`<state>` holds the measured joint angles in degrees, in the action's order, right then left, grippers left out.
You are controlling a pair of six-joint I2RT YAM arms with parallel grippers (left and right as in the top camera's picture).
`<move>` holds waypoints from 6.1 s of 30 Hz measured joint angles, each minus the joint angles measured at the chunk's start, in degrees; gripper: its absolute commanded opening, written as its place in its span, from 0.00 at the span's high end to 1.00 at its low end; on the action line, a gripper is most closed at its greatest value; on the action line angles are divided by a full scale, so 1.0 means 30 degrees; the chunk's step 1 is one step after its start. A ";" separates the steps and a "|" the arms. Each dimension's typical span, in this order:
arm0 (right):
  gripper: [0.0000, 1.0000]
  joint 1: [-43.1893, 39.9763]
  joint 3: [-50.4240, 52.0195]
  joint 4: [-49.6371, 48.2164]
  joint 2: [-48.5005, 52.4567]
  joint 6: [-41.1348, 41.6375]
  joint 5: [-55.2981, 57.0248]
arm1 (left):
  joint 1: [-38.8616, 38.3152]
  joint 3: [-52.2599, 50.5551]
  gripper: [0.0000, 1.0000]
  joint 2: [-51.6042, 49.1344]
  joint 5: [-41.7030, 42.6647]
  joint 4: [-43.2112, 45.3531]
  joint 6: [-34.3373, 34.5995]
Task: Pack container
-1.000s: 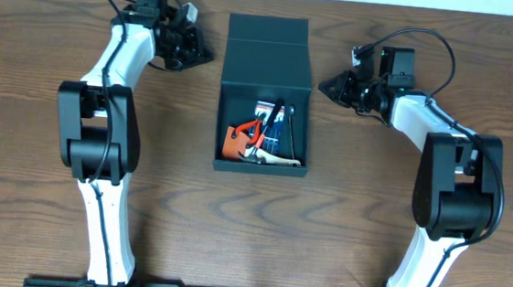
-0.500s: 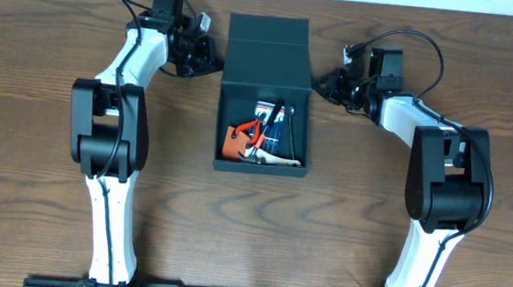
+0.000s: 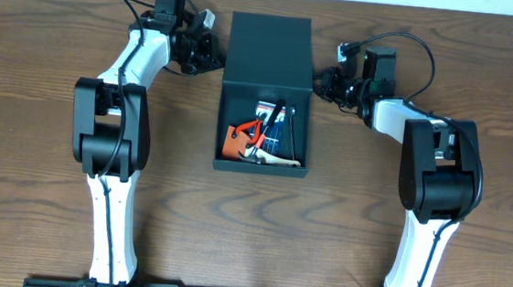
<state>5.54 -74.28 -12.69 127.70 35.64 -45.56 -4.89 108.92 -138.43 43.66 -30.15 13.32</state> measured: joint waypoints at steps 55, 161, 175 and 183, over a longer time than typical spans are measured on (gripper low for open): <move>0.98 -0.0933 -0.0328 -1.1446 0.0029 0.5180 -1.1919 | 0.0306 0.0044 0.94 0.7060 0.0612 -0.8247 -0.5982; 0.99 1.1431 1.5540 0.2040 -1.4936 0.5355 1.3733 | -0.5260 -0.6798 0.94 0.9289 -0.3213 -0.8633 -1.3712; 0.99 1.1431 1.5518 1.1111 -2.7911 0.4277 1.2488 | -0.5253 -0.6907 0.94 1.6021 -0.3330 -1.3311 -1.3369; 0.64 1.1431 1.5511 1.3471 -3.4716 0.2885 1.2546 | -0.5253 -0.6907 0.94 1.7996 -0.3344 -1.4353 -1.3369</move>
<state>39.83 -27.75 27.73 23.55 44.29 -7.92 -20.64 88.20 -84.44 33.63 -73.21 -26.79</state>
